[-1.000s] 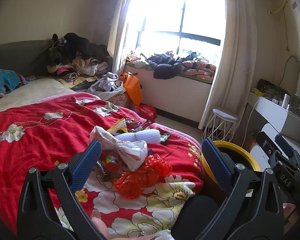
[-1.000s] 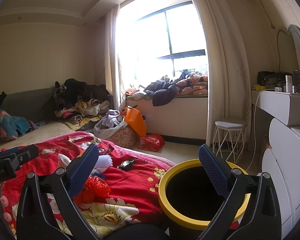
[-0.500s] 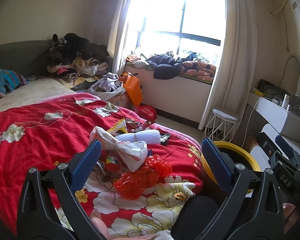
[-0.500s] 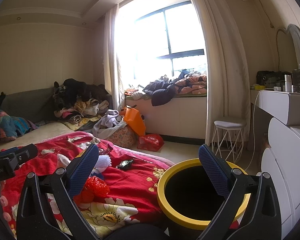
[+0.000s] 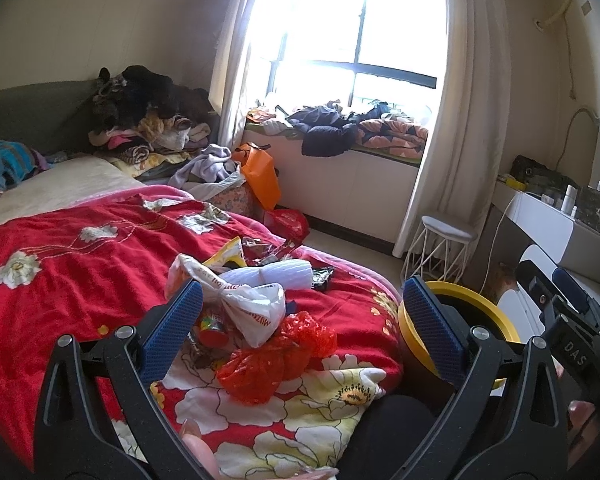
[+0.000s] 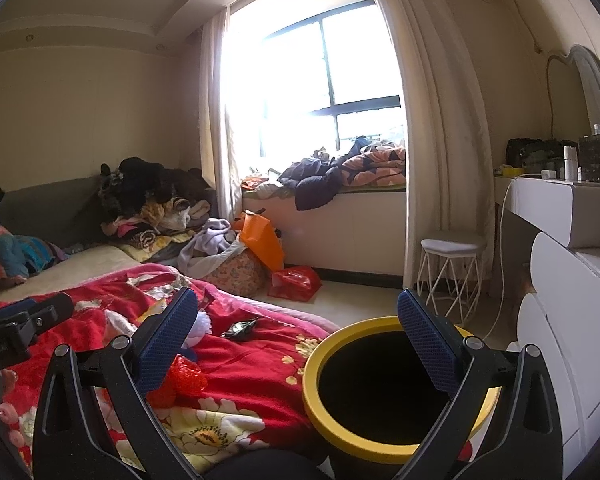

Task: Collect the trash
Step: 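Grasp the white plastic bag with the left tool while the right tool grasps the red plastic bag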

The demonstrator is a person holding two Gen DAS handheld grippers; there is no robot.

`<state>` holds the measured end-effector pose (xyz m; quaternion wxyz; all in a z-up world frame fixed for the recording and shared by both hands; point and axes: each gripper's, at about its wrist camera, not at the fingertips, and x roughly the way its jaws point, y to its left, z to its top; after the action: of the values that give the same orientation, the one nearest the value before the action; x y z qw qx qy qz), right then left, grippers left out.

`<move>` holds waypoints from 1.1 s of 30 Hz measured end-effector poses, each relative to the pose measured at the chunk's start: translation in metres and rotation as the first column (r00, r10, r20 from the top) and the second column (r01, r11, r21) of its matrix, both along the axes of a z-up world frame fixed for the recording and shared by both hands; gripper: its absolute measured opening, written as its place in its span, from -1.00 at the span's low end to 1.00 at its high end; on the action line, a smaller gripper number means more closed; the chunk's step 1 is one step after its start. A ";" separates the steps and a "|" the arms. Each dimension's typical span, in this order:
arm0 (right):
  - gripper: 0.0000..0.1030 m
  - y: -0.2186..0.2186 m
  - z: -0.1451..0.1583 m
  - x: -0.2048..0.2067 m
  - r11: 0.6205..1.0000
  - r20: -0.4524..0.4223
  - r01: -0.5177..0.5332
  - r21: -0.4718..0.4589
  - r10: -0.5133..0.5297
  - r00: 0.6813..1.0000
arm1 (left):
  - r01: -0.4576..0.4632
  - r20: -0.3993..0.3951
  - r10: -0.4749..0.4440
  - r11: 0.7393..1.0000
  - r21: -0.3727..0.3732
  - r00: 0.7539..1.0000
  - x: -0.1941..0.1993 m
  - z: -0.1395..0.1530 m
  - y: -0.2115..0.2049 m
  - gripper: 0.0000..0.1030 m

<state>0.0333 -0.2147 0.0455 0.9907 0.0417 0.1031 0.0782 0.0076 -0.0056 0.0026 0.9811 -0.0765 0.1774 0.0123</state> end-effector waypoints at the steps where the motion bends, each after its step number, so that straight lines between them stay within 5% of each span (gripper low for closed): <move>1: 0.88 0.000 0.000 0.003 1.000 -0.002 -0.002 -0.002 0.002 1.000 | -0.003 -0.001 0.003 1.000 0.000 1.000 0.001 0.000 0.000 0.80; 19: 0.88 0.071 0.003 0.056 0.975 -0.110 -0.221 0.019 0.222 0.969 | -0.207 -0.045 0.203 0.975 -0.084 0.978 0.045 0.003 0.074 0.80; 28: 0.88 0.119 -0.014 0.081 0.948 -0.221 -0.318 0.027 0.315 0.923 | -0.304 -0.093 0.297 0.949 -0.076 0.950 0.058 -0.008 0.122 0.79; 33: 0.88 0.128 -0.044 0.102 0.943 -0.358 -0.328 0.057 0.326 0.875 | -0.276 -0.146 0.262 0.957 -0.084 0.954 0.075 -0.024 0.146 0.79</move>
<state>0.1358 -0.0864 0.0016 0.9272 0.0350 0.2896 0.2349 0.0825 0.1402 -0.0212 0.9509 -0.1496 0.2310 0.1418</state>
